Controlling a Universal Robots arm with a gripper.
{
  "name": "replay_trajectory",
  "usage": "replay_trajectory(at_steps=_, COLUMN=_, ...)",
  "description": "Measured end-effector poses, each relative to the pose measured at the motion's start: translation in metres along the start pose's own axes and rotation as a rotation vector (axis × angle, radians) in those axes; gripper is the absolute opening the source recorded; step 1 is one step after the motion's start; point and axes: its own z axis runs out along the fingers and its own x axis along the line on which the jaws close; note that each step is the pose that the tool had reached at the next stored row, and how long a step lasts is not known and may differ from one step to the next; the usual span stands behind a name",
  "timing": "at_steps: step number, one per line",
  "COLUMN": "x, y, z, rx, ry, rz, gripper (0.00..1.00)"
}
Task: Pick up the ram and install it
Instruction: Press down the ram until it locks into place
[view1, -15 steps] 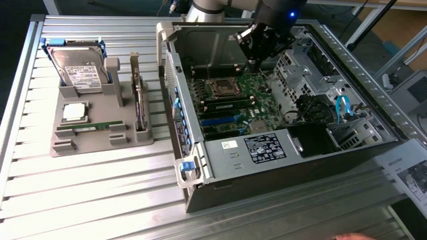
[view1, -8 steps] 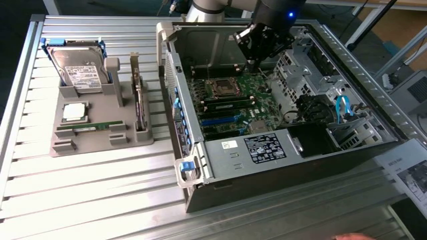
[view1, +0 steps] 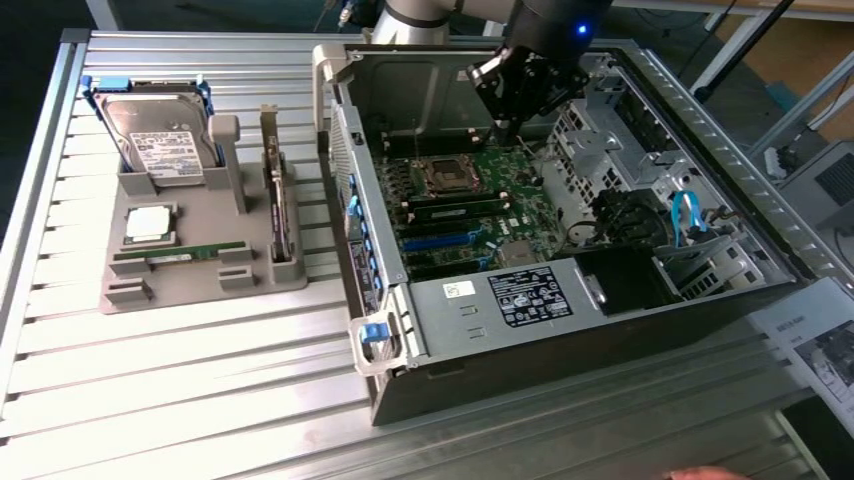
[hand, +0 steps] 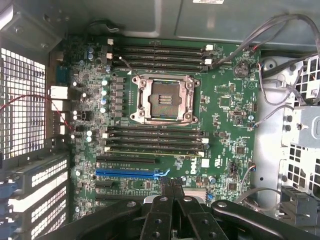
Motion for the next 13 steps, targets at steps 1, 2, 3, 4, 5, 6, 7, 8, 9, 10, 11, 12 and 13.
replay_trajectory(at_steps=1, x=0.0, y=0.0, z=0.0, rx=0.0001, ry=0.0, rz=0.002, gripper=0.1)
replay_trajectory(at_steps=2, x=0.0001, y=0.0, z=0.0001, rx=0.0001, ry=0.0, rz=0.005, gripper=0.1)
replay_trajectory(at_steps=3, x=0.0002, y=0.0, z=0.0003, rx=0.0001, ry=0.0, rz=0.007, gripper=0.1)
replay_trajectory(at_steps=4, x=0.0004, y=0.0001, z=0.0004, rx=0.0001, ry=0.0001, rz=0.011, gripper=0.1)
replay_trajectory(at_steps=5, x=0.0007, y=0.0002, z=0.0005, rx=0.0002, ry=0.0001, rz=0.014, gripper=0.1)
replay_trajectory(at_steps=6, x=0.0011, y=0.0002, z=0.0006, rx=0.0002, ry=0.0001, rz=0.017, gripper=0.1)
replay_trajectory(at_steps=7, x=0.0015, y=0.0003, z=0.0007, rx=0.0002, ry=0.0001, rz=0.021, gripper=0.1)
replay_trajectory(at_steps=8, x=0.0018, y=0.0004, z=0.0007, rx=0.0002, ry=0.0001, rz=0.023, gripper=0.1)
replay_trajectory(at_steps=9, x=0.002, y=0.0004, z=0.0007, rx=0.0004, ry=0.0002, rz=0.025, gripper=0.1)
replay_trajectory(at_steps=10, x=0.002, y=0.0004, z=0.0006, rx=0.0005, ry=0.0003, rz=0.026, gripper=0.1)
replay_trajectory(at_steps=11, x=0.002, y=0.0005, z=0.0006, rx=0.0005, ry=0.0003, rz=0.026, gripper=0.1)
replay_trajectory(at_steps=12, x=0.002, y=0.0005, z=0.0007, rx=0.0005, ry=0.0003, rz=0.026, gripper=0.1)
replay_trajectory(at_steps=13, x=0.002, y=0.0005, z=0.0007, rx=0.0004, ry=0.0003, rz=0.026, gripper=0.1)
